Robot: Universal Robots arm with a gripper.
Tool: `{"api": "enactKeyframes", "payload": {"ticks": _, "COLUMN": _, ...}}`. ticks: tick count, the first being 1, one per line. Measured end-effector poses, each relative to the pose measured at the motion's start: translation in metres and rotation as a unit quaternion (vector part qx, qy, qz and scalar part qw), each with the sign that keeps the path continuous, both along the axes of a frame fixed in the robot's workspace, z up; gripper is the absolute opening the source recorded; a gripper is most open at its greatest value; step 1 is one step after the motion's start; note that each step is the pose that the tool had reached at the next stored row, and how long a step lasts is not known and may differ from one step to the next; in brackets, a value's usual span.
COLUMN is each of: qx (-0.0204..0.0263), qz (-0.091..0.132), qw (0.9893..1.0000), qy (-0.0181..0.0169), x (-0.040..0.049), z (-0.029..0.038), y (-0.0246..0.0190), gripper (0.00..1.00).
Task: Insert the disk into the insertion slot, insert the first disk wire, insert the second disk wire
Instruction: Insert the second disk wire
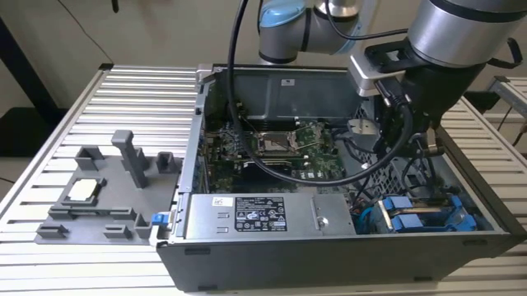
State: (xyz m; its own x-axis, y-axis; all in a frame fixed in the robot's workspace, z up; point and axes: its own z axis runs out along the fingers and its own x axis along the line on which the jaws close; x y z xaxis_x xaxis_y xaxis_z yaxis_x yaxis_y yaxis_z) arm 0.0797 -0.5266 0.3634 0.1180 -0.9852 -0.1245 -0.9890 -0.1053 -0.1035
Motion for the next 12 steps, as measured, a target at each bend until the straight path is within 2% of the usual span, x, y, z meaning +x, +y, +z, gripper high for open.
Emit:
{"api": "enactKeyframes", "payload": {"ticks": 2, "qx": -0.0003, "qz": 0.0, "qw": 1.0, "qy": 0.0015, "x": 0.0009, "z": 0.0018, "y": -0.0002, "gripper": 0.16}}
{"api": "enactKeyframes", "payload": {"ticks": 4, "qx": -0.0033, "qz": 0.0, "qw": 1.0, "qy": 0.0025, "x": 0.0019, "z": 0.0024, "y": -0.0004, "gripper": 0.16}}
{"api": "enactKeyframes", "payload": {"ticks": 6, "qx": -0.0055, "qz": 0.0, "qw": 1.0, "qy": 0.0063, "x": 0.0056, "z": 0.0027, "y": -0.0027, "gripper": 0.15}}
{"api": "enactKeyframes", "payload": {"ticks": 9, "qx": -0.0066, "qz": 0.0, "qw": 0.9999, "qy": 0.0116, "x": 0.0101, "z": 0.0027, "y": -0.0092, "gripper": 0.15}}
{"api": "enactKeyframes", "payload": {"ticks": 12, "qx": -0.0066, "qz": 0.0, "qw": 0.9999, "qy": 0.0138, "x": 0.0129, "z": 0.0027, "y": -0.0181, "gripper": 0.15}}
